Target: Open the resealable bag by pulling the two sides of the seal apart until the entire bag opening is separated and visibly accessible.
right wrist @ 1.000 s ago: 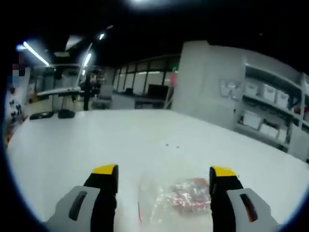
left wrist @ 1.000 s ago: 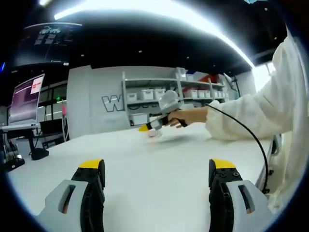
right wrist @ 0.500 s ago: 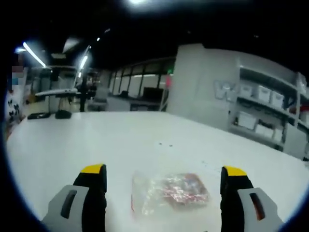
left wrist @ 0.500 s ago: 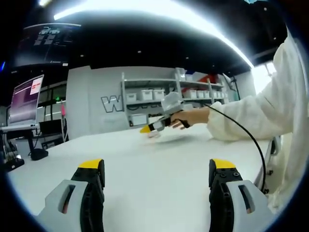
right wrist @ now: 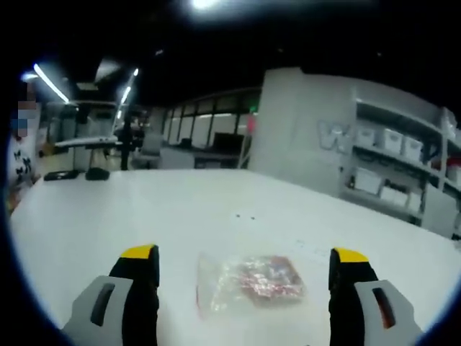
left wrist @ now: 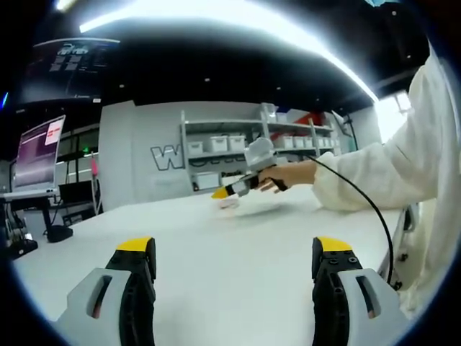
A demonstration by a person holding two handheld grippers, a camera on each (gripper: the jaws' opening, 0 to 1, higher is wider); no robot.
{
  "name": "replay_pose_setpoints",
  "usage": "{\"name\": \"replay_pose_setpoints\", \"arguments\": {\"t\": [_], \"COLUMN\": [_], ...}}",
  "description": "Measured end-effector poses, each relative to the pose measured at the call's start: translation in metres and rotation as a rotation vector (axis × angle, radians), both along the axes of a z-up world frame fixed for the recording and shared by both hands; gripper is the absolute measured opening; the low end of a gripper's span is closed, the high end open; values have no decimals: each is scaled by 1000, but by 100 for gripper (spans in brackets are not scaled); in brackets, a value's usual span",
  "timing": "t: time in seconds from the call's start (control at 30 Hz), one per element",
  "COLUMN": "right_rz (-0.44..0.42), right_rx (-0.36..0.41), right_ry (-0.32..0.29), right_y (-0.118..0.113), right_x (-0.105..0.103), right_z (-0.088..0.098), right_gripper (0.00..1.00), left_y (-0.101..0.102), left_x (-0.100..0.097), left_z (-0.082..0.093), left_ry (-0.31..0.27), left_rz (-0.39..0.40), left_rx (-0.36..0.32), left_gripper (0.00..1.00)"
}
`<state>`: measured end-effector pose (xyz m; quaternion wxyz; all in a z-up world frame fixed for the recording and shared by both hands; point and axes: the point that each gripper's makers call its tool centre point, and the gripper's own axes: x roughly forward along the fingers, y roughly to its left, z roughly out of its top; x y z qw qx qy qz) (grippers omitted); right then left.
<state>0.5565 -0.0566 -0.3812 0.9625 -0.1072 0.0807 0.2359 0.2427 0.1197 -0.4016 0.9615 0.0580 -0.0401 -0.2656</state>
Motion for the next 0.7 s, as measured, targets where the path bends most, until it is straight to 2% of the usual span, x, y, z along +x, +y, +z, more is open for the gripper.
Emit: {"name": "replay_pose_setpoints", "arguments": {"t": [0.57, 0.7], "right_rz": [-1, -1], "right_rx": [-19, 5], "right_ry": [-16, -22], "right_y": [-13, -15], "right_x": [-18, -22], "right_z": [4, 8], "right_gripper": [100, 100], "left_y": [-3, -2], "left_x": [-4, -3], "left_z": [5, 7], "left_ry": [-13, -24], "left_rz": [-9, 1], "left_rx": [-2, -14], "left_gripper": [89, 95]}}
